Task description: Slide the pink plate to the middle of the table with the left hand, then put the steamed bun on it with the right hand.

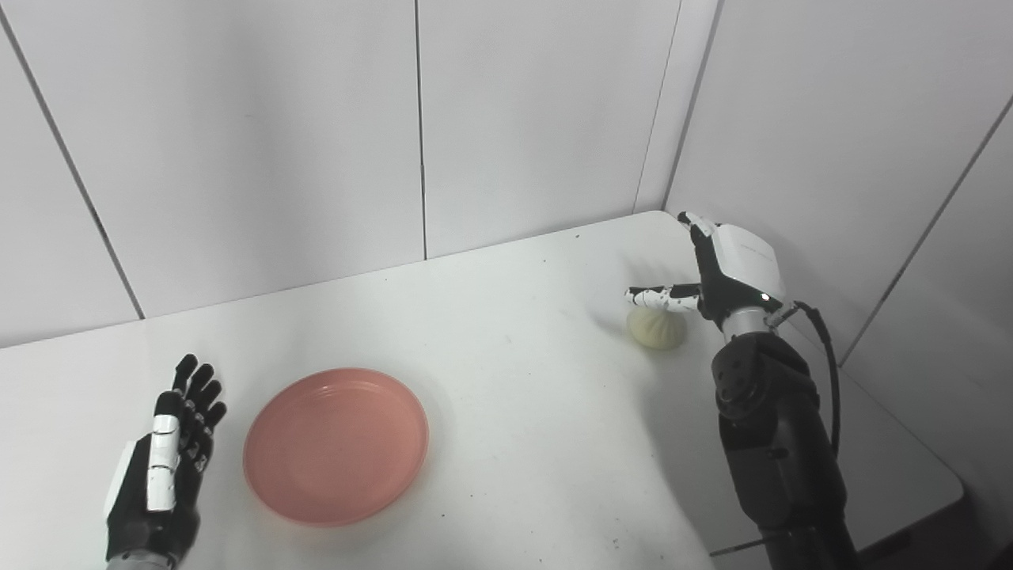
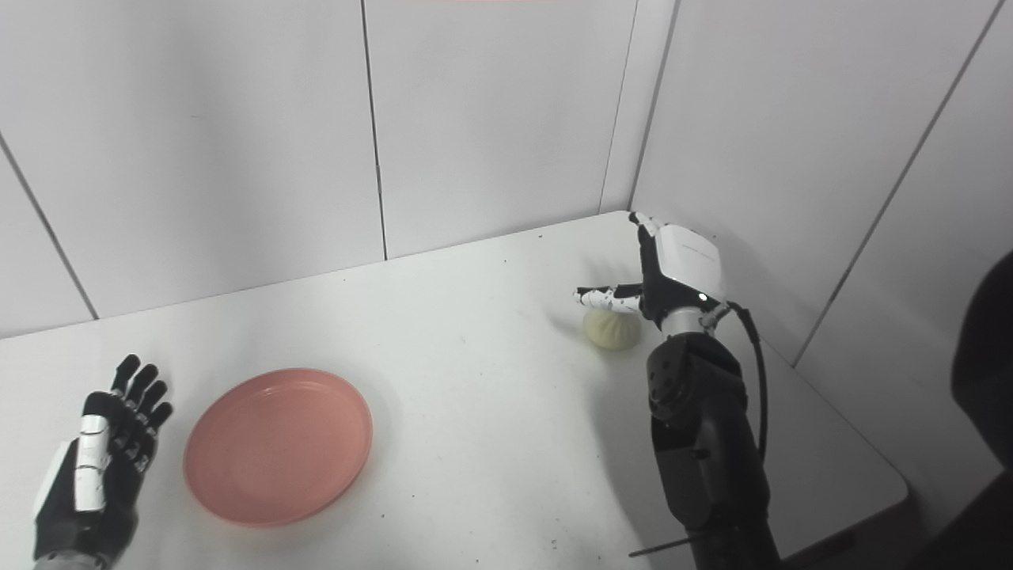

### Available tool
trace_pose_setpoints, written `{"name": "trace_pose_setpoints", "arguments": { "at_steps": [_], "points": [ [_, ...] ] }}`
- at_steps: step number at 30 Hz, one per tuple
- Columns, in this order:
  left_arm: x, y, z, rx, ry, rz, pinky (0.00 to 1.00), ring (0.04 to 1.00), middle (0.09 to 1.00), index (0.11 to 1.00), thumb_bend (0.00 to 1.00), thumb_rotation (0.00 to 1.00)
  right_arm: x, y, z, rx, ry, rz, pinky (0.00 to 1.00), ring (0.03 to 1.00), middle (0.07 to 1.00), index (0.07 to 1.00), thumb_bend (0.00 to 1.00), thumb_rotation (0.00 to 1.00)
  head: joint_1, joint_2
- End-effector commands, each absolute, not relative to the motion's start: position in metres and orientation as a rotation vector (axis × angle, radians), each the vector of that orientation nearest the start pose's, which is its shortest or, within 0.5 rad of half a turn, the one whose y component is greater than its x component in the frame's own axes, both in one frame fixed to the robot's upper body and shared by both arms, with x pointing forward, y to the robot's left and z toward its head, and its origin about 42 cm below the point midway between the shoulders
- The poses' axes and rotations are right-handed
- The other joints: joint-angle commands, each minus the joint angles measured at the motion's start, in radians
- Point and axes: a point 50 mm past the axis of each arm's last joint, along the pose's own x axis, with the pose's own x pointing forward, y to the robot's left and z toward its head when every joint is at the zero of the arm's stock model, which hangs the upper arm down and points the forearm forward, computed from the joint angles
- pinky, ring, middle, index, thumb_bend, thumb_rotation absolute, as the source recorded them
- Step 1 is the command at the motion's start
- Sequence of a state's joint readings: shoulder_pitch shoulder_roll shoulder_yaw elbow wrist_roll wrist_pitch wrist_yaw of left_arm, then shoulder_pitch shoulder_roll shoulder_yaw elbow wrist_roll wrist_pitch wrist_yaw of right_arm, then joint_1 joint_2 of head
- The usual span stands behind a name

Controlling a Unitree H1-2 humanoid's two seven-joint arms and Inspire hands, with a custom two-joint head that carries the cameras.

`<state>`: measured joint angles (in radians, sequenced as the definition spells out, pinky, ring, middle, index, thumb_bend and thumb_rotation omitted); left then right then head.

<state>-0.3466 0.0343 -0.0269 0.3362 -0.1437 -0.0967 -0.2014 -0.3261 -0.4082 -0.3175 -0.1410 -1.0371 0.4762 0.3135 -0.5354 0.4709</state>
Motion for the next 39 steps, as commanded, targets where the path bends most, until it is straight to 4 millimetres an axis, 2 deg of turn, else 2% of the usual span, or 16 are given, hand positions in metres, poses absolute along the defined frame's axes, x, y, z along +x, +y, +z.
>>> {"name": "trace_pose_setpoints", "arguments": {
  "at_steps": [1,3,8,10,11,14,15,20,21,28,30,32,35,36,37,39],
  "points": [
    [0.381,0.193,0.104,-0.066,-0.044,-0.276,0.93,1.0,1.0,1.0,0.66,1.0,0.352,-0.413,0.285,-1.17,0.176,-0.609,1.0,0.947,0.919,0.879,0.87,0.42,0.001,0.0],
    [0.381,0.193,0.105,-0.066,-0.044,-0.276,0.99,1.0,1.0,1.0,0.67,1.0,0.353,-0.413,0.283,-1.17,0.187,-0.608,1.0,0.939,0.916,0.877,0.86,0.41,0.003,0.001],
    [0.381,0.193,0.105,-0.072,-0.045,-0.28,0.78,1.0,1.0,1.0,0.67,1.0,0.359,-0.416,0.272,-1.178,0.223,-0.602,0.97,0.913,0.902,0.872,0.86,0.37,0.008,0.002],
    [0.38,0.193,0.105,-0.07,-0.046,-0.28,0.95,1.0,1.0,1.0,0.67,1.0,0.361,-0.417,0.269,-1.177,0.233,-0.596,0.91,0.905,0.899,0.869,0.86,0.36,0.009,0.004],
    [0.38,0.192,0.106,-0.072,-0.046,-0.281,0.96,1.0,1.0,1.0,0.67,1.0,0.362,-0.417,0.268,-1.177,0.237,-0.594,0.89,0.902,0.899,0.868,0.86,0.37,0.012,0.006],
    [0.379,0.191,0.107,-0.076,-0.051,-0.28,0.89,1.0,1.0,1.0,0.66,1.0,0.363,-0.418,0.264,-1.174,0.246,-0.586,0.83,0.893,0.896,0.864,0.86,0.36,0.012,0.006],
    [0.378,0.191,0.107,-0.077,-0.053,-0.282,0.78,1.0,1.0,1.0,0.66,1.0,0.364,-0.419,0.262,-1.171,0.251,-0.581,0.82,0.89,0.895,0.863,0.87,0.37,0.013,0.007],
    [0.377,0.191,0.107,-0.081,-0.052,-0.281,0.8,1.0,1.0,1.0,0.66,1.0,0.367,-0.421,0.253,-1.176,0.274,-0.567,0.81,0.875,0.885,0.859,0.87,0.38,0.027,0.004],
    [0.376,0.191,0.107,-0.083,-0.052,-0.281,0.69,1.0,1.0,1.0,0.67,1.0,0.367,-0.422,0.25,-1.177,0.278,-0.565,0.81,0.871,0.88,0.858,0.87,0.36,0.029,0.003],
    [0.37,0.188,0.11,-0.091,-0.058,-0.279,0.74,1.0,1.0,1.0,0.66,1.0,0.369,-0.427,0.24,-1.142,0.297,-0.56,0.67,0.819,0.856,0.852,0.85,0.28,0.057,-0.003],
    [0.368,0.188,0.112,-0.094,-0.055,-0.282,0.67,1.0,1.0,1.0,0.66,1.0,0.369,-0.43,0.237,-1.122,0.295,-0.558,0.39,0.513,0.642,0.838,0.82,0.17,0.061,-0.003],
    [0.367,0.187,0.113,-0.088,-0.052,-0.284,0.65,1.0,1.0,1.0,0.66,1.0,0.37,-0.433,0.233,-1.125,0.309,-0.548,0.35,0.457,0.581,0.834,0.81,0.18,0.064,-0.001],
    [0.366,0.187,0.114,-0.088,-0.049,-0.287,0.69,1.0,1.0,1.0,0.67,1.0,0.372,-0.436,0.23,-1.111,0.32,-0.539,0.39,0.501,0.605,0.82,0.8,0.17,0.066,0.004],
    [0.366,0.187,0.114,-0.089,-0.05,-0.289,0.87,1.0,1.0,1.0,0.67,1.0,0.371,-0.437,0.23,-1.102,0.32,-0.537,0.44,0.552,0.652,0.808,0.8,0.16,0.066,0.004],
    [0.366,0.187,0.114,-0.095,-0.049,-0.288,0.88,1.0,1.0,1.0,0.67,1.0,0.372,-0.438,0.229,-1.101,0.324,-0.534,0.47,0.572,0.671,0.802,0.8,0.15,0.067,0.006],
    [0.366,0.187,0.113,-0.105,-0.051,-0.288,0.74,1.0,1.0,1.0,0.67,1.0,0.372,-0.439,0.228,-1.099,0.33,-0.533,0.48,0.58,0.676,0.796,0.8,0.15,0.069,0.006]
  ]
}}
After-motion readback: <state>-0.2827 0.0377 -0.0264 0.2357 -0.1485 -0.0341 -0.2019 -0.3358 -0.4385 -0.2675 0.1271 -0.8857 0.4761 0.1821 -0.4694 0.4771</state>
